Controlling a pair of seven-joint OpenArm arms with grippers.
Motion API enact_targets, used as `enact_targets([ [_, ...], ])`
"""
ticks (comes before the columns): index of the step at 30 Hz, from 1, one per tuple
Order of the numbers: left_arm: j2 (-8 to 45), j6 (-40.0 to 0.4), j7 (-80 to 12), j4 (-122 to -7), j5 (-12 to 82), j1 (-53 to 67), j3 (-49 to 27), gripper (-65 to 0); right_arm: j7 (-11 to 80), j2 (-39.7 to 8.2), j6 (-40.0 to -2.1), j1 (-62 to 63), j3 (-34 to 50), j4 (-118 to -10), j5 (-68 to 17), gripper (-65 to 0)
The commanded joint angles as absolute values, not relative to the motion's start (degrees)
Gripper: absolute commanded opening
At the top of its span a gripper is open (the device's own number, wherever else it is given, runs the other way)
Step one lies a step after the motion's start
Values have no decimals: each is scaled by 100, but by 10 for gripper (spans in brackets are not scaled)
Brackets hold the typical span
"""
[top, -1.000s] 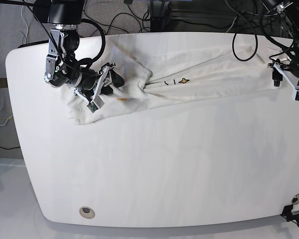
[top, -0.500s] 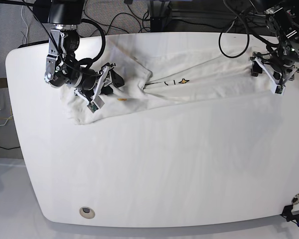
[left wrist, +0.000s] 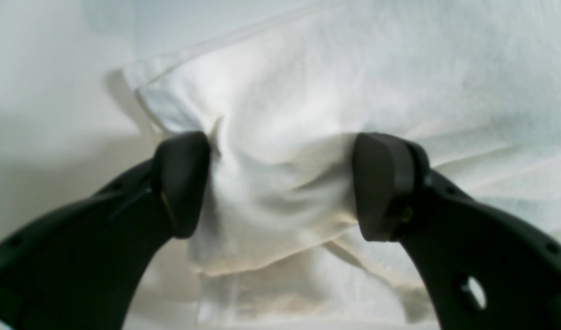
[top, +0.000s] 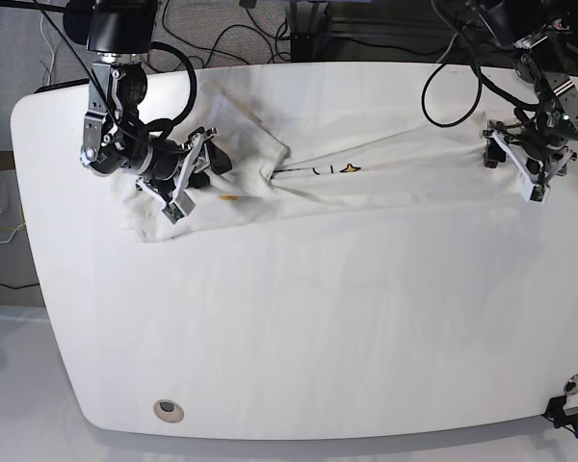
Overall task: Fold the T-shirt properly
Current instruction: 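Grasp the strip's end with the left gripper and lift it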
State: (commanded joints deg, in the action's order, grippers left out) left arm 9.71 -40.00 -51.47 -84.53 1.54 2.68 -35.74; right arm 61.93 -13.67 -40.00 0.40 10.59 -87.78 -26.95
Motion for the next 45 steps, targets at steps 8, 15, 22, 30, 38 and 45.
enact_targets([
  [8, 980, -4000, -4875, -8110, 171, -127, -3108, -186, 6158, -1358, -4000, 92, 1059, -8778, -2695, -353],
  [15, 971, -4000, -4875, -8567, 207, -277, -3310, -186, 6158, -1349, -4000, 84, 1059, -8778, -2695, -353],
  [22, 998, -4000, -4892, -9244, 207, -251, -3433, -186, 6158, -1349, -4000, 75, 1051, -8778, -2695, -353],
  [30, 1332, -4000, -5103, -8286, 207, -558, -4743, -186, 6158, -1349, -4000, 57, 1042, -8778, -2703, -353],
  [38, 1455, -4000, -5499, -8013, 971, -593, -4892, -186, 6158, -1341, -4000, 57, 1033, -8778, -2703, -353],
  [45, 1429, -4000, -5543, -7996, 1543, -585, -4602, -186, 6158, -1341, -4000, 57, 1033, -8778, -2703, -353],
])
